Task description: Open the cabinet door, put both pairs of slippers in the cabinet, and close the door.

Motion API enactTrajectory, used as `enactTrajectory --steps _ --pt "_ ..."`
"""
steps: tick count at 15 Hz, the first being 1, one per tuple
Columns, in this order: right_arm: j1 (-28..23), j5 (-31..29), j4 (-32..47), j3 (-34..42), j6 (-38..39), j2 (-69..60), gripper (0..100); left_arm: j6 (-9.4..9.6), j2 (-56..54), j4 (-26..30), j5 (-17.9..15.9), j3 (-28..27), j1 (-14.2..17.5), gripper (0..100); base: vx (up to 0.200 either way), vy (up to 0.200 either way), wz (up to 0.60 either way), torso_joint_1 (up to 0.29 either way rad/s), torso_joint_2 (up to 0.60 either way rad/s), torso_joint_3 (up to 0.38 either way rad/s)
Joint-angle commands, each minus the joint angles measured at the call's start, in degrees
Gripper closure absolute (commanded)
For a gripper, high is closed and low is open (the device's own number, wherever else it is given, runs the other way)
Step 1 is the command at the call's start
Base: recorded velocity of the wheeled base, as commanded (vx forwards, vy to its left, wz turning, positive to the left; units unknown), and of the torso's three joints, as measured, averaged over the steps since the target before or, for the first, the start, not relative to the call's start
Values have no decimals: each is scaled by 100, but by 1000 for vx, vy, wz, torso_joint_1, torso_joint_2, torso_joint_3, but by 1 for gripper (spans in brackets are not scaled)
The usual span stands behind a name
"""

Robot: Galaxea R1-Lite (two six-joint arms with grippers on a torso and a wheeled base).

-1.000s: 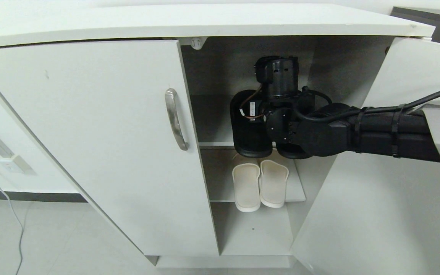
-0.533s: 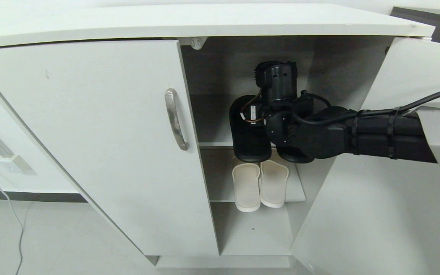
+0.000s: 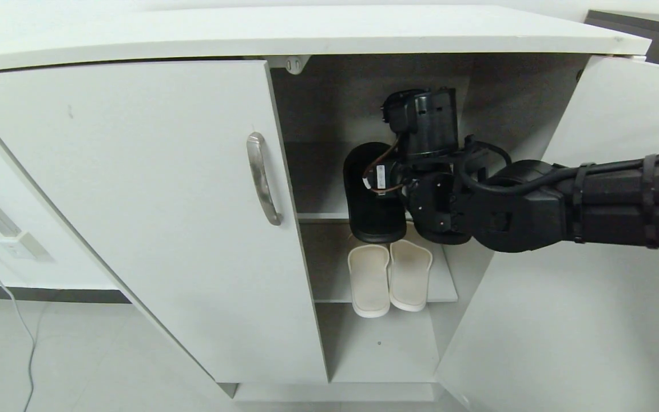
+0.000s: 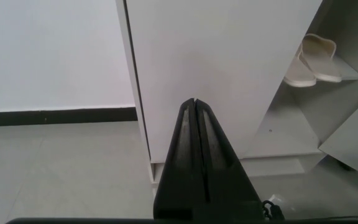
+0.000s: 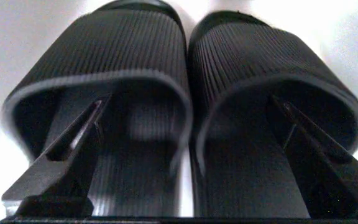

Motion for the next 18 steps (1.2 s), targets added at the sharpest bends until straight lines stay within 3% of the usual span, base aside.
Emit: enactTrajectory --steps 1,8,9,10,13,18 --pt "199 -16 -61 532 56 -582 0 -4 8 -1 0 1 2 100 0 0 0 0 0 0" --pt "1122 107 -1423 3494 47 -2454 0 -4 8 -1 0 1 2 100 0 0 0 0 0 0" --pt "1219 458 -1652 4206 47 -2876 0 -4 8 -1 0 1 -6 100 0 0 0 0 0 0" --pt "1254 704 -1687 4593 47 -3060 100 -4 8 -1 0 1 -6 100 0 0 0 0 0 0" --pt "1263 1144 -2109 5147 82 -3087 100 4 8 -1 0 1 2 100 0 0 0 0 0 0" --pt "1359 1109 -2443 5226 65 -2753 100 4 8 -1 0 1 2 100 0 0 0 0 0 0"
